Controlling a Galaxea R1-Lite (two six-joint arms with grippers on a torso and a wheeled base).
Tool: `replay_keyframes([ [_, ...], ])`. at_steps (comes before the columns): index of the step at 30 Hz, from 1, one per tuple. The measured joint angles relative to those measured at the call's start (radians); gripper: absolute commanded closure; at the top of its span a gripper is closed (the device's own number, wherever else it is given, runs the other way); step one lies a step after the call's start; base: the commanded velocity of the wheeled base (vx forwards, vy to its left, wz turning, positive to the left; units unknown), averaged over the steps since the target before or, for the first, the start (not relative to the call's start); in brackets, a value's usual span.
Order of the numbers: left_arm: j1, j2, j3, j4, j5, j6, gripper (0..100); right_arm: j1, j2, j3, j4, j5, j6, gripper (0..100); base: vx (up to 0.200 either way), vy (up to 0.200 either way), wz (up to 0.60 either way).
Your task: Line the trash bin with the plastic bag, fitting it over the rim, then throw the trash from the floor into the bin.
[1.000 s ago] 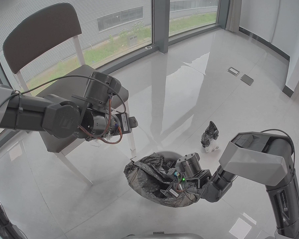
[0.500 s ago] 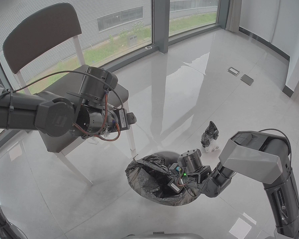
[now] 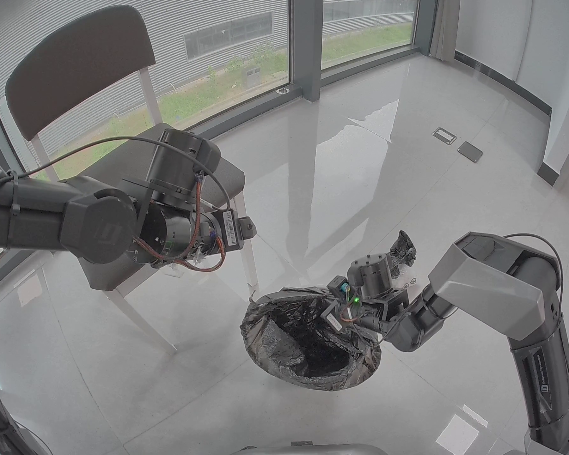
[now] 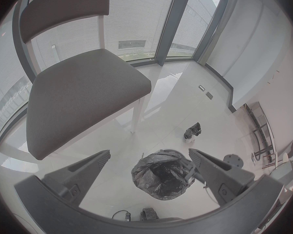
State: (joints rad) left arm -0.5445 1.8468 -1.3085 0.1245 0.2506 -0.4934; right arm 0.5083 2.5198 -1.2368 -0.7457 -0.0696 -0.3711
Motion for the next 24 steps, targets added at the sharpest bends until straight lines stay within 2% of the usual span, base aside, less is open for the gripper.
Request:
replay_keyframes([
  [12, 0.001, -0.04, 0.057, -0.001, 0.01, 0.0, 0, -0.075, 0.004, -0.124, 0.013, 0.001, -0.009, 100, 0.0, 0.0, 0.0],
  [22, 0.001, -0.056, 0.07, 0.0, 0.01, 0.0, 0, -0.088, 0.027, -0.162, 0.014, 0.0, -0.008, 100, 0.0, 0.0, 0.0],
  [23, 0.001, -0.056, 0.07, -0.001, 0.01, 0.0, 0, -0.087, 0.031, -0.166, 0.013, 0.0, -0.008, 0, 0.0, 0.0, 0.0],
  [24, 0.001, -0.057, 0.07, -0.001, 0.01, 0.0, 0, -0.088, 0.034, -0.169, 0.013, 0.001, -0.007, 0, 0.0, 0.0, 0.0],
])
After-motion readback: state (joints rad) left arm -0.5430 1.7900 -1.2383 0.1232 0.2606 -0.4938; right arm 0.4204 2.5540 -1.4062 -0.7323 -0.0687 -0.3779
